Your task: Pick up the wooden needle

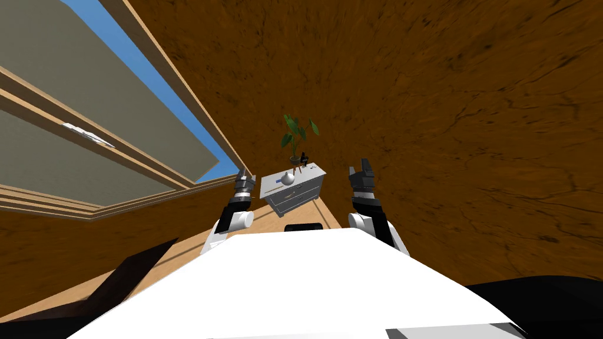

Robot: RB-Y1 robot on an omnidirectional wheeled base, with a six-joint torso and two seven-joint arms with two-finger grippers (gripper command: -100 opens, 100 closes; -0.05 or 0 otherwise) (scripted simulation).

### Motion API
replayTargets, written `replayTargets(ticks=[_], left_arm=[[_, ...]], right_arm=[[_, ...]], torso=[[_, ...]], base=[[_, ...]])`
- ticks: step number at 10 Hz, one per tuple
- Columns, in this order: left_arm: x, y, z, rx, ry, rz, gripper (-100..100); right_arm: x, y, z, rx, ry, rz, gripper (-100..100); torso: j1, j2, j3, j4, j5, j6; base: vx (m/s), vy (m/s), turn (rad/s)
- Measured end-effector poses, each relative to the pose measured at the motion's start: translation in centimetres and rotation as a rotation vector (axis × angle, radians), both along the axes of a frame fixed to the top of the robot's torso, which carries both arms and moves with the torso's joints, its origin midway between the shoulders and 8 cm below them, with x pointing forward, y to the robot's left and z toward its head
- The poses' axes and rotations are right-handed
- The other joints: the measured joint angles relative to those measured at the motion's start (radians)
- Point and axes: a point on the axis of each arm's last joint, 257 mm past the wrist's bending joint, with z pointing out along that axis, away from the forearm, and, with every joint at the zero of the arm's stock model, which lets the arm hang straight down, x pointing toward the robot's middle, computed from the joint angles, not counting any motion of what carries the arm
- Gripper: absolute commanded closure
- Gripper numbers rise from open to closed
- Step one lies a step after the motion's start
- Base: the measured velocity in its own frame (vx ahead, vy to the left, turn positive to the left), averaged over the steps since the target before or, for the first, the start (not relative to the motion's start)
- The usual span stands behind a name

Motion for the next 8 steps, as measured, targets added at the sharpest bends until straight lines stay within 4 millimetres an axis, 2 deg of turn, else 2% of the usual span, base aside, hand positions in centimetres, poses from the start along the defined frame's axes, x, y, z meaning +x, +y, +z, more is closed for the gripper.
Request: replayTargets(ticks=[8], left_arm=[[2.0, 3.9, -6.0, -0.026, 0.217, 0.060, -100]], right_arm=[[0.0, 0.0, 0.0, 0.000, 0.000, 0.000, 0]], torso=[[0.000, 0.000, 0.000, 0.000, 0.000, 0.000]], base=[[0.035, -0.015, -0.041]])
